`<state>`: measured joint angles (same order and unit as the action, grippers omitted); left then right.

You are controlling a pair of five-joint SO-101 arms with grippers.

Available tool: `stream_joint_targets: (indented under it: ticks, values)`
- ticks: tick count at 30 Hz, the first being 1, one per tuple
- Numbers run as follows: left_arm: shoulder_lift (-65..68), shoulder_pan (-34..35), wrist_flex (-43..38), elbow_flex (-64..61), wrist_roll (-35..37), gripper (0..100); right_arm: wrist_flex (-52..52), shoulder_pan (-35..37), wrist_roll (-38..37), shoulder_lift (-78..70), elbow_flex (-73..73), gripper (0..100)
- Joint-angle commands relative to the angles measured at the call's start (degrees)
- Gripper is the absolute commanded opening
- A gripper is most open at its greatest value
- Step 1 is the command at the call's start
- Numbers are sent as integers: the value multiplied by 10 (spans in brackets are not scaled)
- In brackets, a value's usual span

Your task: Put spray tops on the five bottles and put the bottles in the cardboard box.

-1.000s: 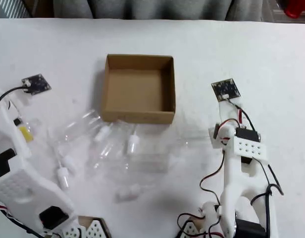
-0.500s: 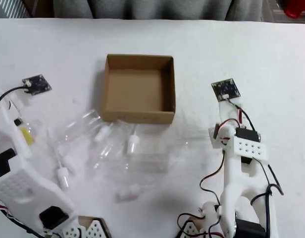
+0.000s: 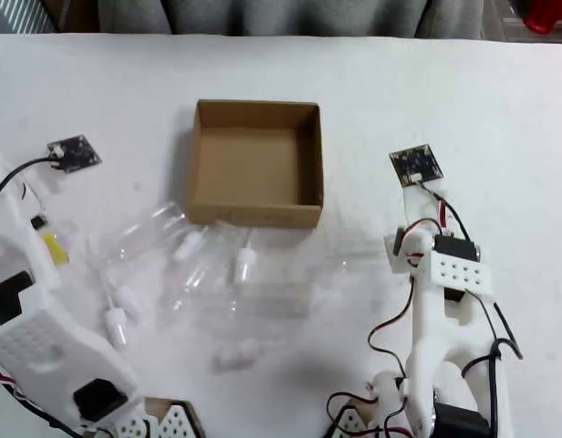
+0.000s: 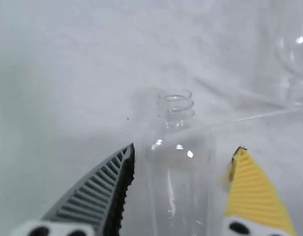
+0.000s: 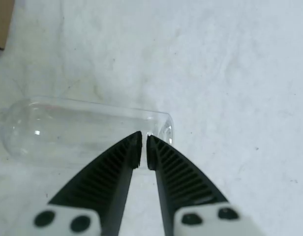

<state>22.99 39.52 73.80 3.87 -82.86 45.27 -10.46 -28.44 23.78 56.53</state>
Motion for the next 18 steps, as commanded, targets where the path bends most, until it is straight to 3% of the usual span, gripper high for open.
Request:
stream_joint_targets:
  ticks: [1, 13, 18]
  values:
    - [9, -11, 4, 21, 3, 270, 1, 6, -4, -12, 29, 18]
    - [60, 0, 5, 60, 4, 260, 0, 6, -4, -12, 28, 18]
    - [59, -2, 7, 65, 1, 115, 0, 6, -4, -12, 28, 18]
